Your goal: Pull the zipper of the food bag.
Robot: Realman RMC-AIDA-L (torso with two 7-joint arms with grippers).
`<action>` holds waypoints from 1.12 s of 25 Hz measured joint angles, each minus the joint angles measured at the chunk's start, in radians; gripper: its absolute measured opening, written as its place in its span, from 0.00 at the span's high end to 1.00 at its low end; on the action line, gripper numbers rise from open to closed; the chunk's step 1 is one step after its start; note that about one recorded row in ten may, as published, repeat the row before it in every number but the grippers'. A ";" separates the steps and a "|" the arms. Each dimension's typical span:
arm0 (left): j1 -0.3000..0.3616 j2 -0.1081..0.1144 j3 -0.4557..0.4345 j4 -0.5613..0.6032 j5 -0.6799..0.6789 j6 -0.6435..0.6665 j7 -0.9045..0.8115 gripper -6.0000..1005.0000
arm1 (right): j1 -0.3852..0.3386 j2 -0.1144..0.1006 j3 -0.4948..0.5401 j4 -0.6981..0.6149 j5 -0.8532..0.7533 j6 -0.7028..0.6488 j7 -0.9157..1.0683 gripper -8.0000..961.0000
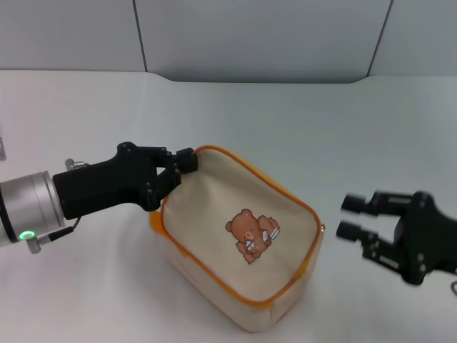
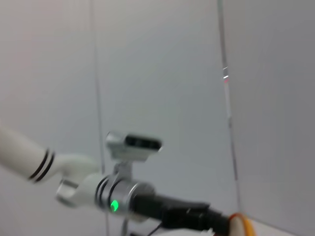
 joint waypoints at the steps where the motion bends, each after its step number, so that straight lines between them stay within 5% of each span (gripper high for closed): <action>1: 0.000 -0.003 -0.002 -0.005 -0.003 -0.006 0.000 0.94 | -0.001 -0.003 0.002 0.001 0.013 0.000 0.018 0.76; 7: -0.001 -0.014 -0.052 -0.030 -0.008 -0.039 -0.037 0.94 | 0.004 -0.009 0.003 0.001 0.022 0.009 0.062 0.50; 12: -0.001 -0.007 -0.122 -0.036 -0.009 0.005 -0.083 0.83 | 0.007 -0.013 0.004 -0.004 0.022 0.001 0.087 0.27; 13: -0.001 -0.007 -0.122 -0.036 -0.009 0.005 -0.083 0.80 | 0.007 -0.013 0.004 -0.004 0.022 0.001 0.087 0.26; 15: -0.003 0.027 -0.169 -0.032 -0.007 0.183 -0.123 0.75 | 0.014 -0.030 0.000 -0.010 0.022 -0.031 0.129 0.25; 17: -0.018 0.058 -0.121 -0.018 0.030 0.397 -0.113 0.69 | 0.033 -0.077 -0.027 -0.012 0.011 -0.111 0.200 0.23; 22: -0.020 0.050 -0.005 0.044 0.101 0.474 -0.092 0.55 | 0.067 -0.122 -0.145 -0.012 -0.027 -0.147 0.274 0.21; 28: -0.022 0.034 0.023 0.047 0.182 0.435 -0.096 0.30 | 0.086 -0.101 -0.166 -0.016 -0.063 -0.111 0.269 0.21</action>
